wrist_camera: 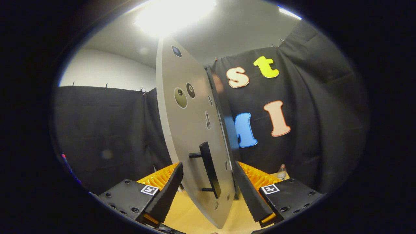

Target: Open the shoe cabinet door, grab the shoes and put them into the shoe cabinet, then close the shoe cabinet door.

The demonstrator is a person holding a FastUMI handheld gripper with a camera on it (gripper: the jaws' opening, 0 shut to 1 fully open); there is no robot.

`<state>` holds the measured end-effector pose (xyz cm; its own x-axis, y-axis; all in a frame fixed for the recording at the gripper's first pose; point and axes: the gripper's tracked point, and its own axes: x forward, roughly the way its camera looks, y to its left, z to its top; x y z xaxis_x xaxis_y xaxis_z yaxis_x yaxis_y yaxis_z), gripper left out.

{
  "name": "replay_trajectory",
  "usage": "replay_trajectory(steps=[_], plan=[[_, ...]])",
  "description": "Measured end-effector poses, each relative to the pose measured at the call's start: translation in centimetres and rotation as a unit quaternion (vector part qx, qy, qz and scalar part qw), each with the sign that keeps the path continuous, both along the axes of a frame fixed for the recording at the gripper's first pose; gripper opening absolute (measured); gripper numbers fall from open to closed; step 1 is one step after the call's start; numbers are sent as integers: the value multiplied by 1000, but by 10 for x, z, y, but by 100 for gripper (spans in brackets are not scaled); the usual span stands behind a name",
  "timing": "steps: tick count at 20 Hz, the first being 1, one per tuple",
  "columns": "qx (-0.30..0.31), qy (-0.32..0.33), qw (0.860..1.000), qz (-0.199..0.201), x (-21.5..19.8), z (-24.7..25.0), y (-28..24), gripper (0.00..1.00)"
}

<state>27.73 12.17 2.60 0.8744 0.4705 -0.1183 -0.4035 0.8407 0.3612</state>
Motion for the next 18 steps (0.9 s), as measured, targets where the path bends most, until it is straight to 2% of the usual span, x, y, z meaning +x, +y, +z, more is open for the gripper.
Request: replay_trajectory(steps=[5, 11, 18], plan=[[13, 8, 1000, 24, 8, -8, -6, 97], [2, 13, 996, 85, 14, -17, 10, 97], [-6, 17, 993, 114, 34, -27, 32, 97]])
